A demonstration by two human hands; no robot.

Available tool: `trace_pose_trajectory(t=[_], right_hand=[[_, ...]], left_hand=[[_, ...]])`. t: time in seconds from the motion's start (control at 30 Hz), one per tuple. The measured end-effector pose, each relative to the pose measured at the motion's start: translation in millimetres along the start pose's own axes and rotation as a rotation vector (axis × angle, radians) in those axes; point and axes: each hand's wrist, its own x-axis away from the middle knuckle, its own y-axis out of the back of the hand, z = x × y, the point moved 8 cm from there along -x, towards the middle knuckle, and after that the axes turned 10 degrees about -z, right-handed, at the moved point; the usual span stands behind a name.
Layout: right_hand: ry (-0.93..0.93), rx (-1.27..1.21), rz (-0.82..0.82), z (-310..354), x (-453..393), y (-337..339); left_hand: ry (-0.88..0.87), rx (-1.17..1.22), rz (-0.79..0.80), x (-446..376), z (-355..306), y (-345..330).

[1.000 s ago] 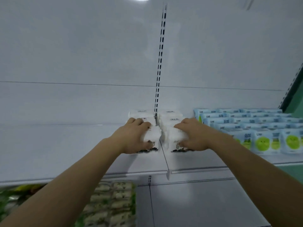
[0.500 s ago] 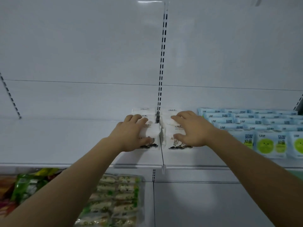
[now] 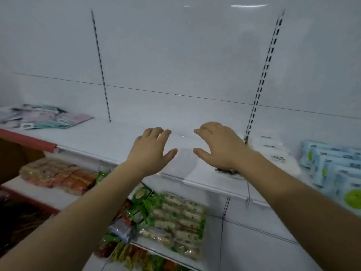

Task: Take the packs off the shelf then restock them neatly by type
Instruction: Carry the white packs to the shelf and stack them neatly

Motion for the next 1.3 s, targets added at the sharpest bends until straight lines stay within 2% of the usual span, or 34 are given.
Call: trace_pose_trajectory(t=[0.23, 0.5, 0.73, 0.93, 1.13, 1.3], right_hand=[[0.214, -0.058, -0.008, 150.0, -62.4, -14.9], [0.428, -0.148, 0.009, 352.5, -111.3, -32.4], [0.614, -0.24, 0.027, 514.7, -132.9, -73.3], [0.727, -0.333, 0.101, 627.7, -155.1, -137.7], [0.825, -0.422, 0.206, 722.0, -191.6, -228.5], [0.894, -0.404, 0.337, 781.3, -220.9, -313.8]], left_hand=[[0.193, -0.139, 0.026, 74.5, 129.2, 55.9], [0.446, -0.23, 0.084, 193.3, 280.8, 128.6], [0.687, -0.274, 0.143, 305.6, 390.2, 157.8], [0.862, -0.329, 0.228, 383.3, 480.4, 146.5], [0.995, -0.351, 0.349, 433.6, 571.6, 101.6], [1.086, -0.314, 0.419, 463.6, 642.1, 55.1]])
